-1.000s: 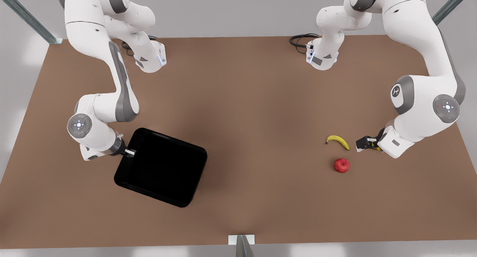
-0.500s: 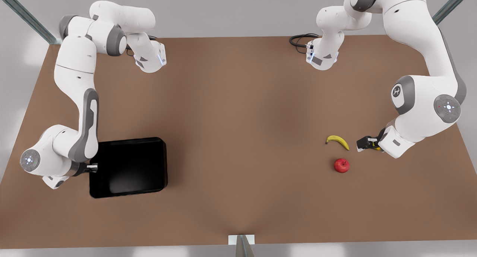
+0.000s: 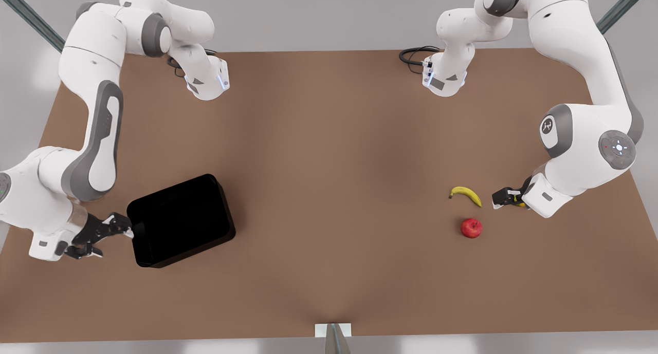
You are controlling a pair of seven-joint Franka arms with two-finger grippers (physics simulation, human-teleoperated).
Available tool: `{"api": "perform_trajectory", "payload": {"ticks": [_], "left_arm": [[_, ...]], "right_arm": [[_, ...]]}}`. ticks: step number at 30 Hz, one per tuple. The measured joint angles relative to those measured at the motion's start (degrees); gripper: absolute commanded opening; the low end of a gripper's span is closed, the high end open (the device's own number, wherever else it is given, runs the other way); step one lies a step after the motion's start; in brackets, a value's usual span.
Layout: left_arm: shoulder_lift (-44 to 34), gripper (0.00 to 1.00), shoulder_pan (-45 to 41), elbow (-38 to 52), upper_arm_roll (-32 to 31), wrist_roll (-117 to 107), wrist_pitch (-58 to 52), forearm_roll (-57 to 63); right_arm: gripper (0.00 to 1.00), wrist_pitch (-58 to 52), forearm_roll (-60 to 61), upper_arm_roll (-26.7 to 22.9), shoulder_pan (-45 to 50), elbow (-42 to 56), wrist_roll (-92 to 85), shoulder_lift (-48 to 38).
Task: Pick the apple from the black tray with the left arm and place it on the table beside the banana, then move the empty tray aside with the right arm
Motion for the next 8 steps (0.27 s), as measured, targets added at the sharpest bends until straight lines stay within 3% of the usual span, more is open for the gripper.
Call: {"api": "perform_trajectory", "payload": {"ticks": [1, 3, 8], "left_arm": [[0.0, 1.0, 0.0, 0.0, 0.0, 0.0, 0.0, 0.0], [-0.2, 1.0, -0.1, 0.2, 0.0, 0.0, -0.1, 0.0], [-0.6, 1.0, -0.4, 0.3, -0.3, -0.1, -1.3, 0.0]], "right_arm": [[1.0, -1.7, -4.9, 9.7, -4.7, 0.7, 0.9, -1.9], [1.0, -4.4, -12.9, 18.1, -8.7, 1.2, 2.7, -3.3], [1.0, -8.0, -20.9, 21.4, -10.3, 1.3, 6.8, -3.7]]}}
